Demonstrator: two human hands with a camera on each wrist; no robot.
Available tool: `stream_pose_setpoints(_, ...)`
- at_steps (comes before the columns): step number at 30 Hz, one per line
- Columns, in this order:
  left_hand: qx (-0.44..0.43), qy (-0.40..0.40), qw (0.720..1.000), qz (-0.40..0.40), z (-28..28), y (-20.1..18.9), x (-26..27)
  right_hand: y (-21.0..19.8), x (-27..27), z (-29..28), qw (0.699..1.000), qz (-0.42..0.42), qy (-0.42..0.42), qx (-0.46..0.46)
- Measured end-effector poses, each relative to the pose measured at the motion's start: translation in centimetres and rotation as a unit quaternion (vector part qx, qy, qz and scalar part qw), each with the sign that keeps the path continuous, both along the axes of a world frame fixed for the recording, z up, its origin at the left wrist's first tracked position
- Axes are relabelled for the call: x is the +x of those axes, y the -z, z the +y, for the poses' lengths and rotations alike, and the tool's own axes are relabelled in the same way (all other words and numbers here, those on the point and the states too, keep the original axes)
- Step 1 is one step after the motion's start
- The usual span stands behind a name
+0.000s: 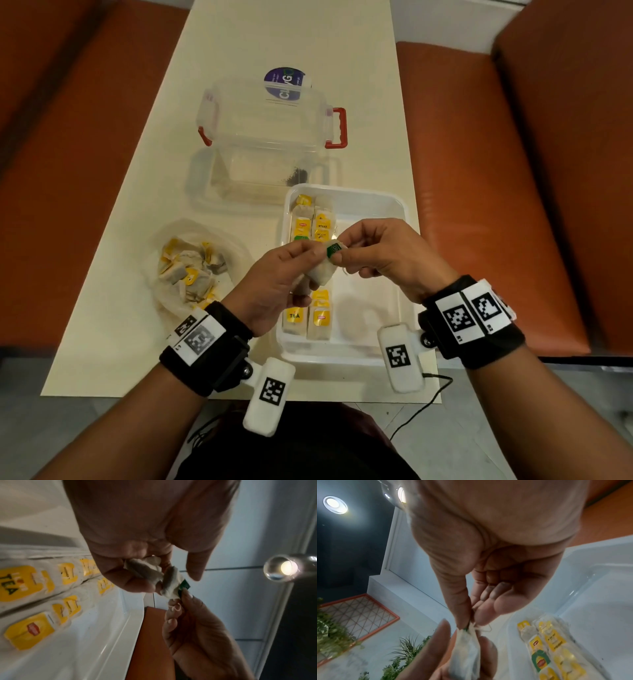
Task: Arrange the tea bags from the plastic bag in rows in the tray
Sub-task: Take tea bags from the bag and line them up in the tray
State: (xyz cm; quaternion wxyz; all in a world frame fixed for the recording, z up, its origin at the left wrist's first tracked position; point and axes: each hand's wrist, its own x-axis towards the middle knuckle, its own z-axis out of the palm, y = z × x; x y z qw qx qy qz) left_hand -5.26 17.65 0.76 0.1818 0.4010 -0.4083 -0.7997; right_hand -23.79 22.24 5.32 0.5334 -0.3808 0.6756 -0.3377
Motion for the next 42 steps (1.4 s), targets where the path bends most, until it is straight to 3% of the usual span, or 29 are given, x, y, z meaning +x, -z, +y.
stream_pose_setpoints(4, -0.063, -0.013, 0.997, -0.051, -0.3, 0.5, -0.9, 0.4, -1.0, -0.4, 1.0, 0.008, 0.002, 0.003)
stream_pose_setpoints(14, -0.106, -0.044, 0.99, -0.082, -1.2, 1.1, -3.5, 2.5, -2.4, -1.3, 0.999, 0.037, 0.018, 0.006)
stream_pose_setpoints(21, -0.111, -0.089, 0.985, -0.101, -2.2, 1.3, -5.2, 4.3, -2.7, -2.0, 0.993, -0.054, 0.107, 0.013)
stream_pose_setpoints(24, -0.098, -0.086, 0.984, -0.12, -2.7, 1.3, -5.3, 5.0, -3.1, -3.0, 0.989, -0.061, 0.138, -0.004)
stream_pose_setpoints(31, -0.008, -0.097, 0.991, -0.095, -3.8, 1.1, -3.7, 9.1, -5.3, -6.7, 0.987, 0.074, 0.146, 0.004)
stream_pose_setpoints(42, 0.033, -0.098, 0.992, -0.075, -3.7, 1.6, -1.1, 12.8, -5.7, -8.7, 0.98, 0.072, 0.185, 0.028)
